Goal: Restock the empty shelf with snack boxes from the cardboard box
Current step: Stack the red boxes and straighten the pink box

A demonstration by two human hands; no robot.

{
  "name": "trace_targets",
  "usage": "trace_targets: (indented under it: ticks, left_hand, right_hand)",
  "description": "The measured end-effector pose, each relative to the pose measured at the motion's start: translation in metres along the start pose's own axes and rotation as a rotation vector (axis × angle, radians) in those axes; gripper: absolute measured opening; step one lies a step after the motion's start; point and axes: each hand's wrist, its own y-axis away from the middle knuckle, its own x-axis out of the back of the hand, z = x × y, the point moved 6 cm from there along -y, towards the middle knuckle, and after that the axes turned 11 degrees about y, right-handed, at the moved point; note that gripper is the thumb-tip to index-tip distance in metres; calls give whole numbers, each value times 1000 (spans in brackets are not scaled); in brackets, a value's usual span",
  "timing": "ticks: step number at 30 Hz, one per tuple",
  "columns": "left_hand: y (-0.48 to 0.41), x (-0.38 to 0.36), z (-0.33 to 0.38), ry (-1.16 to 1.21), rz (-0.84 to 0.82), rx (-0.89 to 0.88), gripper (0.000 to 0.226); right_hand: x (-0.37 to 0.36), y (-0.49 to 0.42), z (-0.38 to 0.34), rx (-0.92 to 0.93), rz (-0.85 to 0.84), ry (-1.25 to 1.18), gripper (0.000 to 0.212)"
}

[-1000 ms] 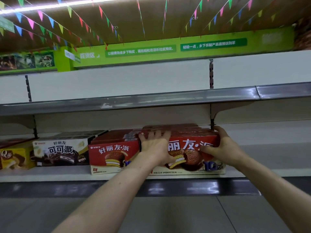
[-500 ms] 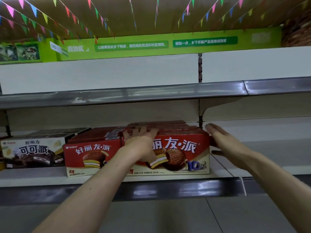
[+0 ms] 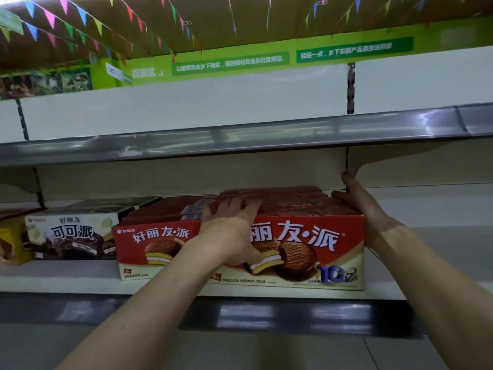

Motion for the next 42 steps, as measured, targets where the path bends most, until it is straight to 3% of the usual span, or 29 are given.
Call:
trace_targets:
  ticks: [7, 11, 17, 20, 26, 29, 33, 36, 40, 42]
  left_hand:
    - [-2, 2, 0, -1, -2, 20, 107]
    - [-1, 2, -2, 0, 7, 10, 104]
    - [-2, 2, -3, -3, 13, -19, 105]
    - [-1, 3, -8, -1, 38, -29, 104]
    - [-1, 2, -9, -4, 68, -66, 102]
    - [-5, 3, -9, -8, 20, -40, 103]
    - [-4, 5, -8, -21, 12, -30, 102]
    - [-4, 5, -8, -20, 23, -28, 102]
    - [4, 4, -13, 6, 156, -83, 101]
    - [12, 4, -19, 19, 239, -124, 105]
  right_hand:
    - [-1, -13, -7, -108, -43, 133, 92]
    - [-3, -36, -26, 30, 77, 218, 78]
    - [2, -61, -22, 49, 162, 289, 67]
    - [-5, -63, -18, 25, 113, 259, 77]
    - [-2, -67, -22, 78, 185, 361, 59]
    - [-10, -65, -15, 33, 54, 295, 51]
    - [-14, -27, -34, 44, 5, 678, 45]
    - [-30, 6, -60, 198, 9, 1038, 46]
    - [-89, 70, -55, 339, -245, 1344, 53]
    - [-111, 88, -42, 434, -268, 1470, 63]
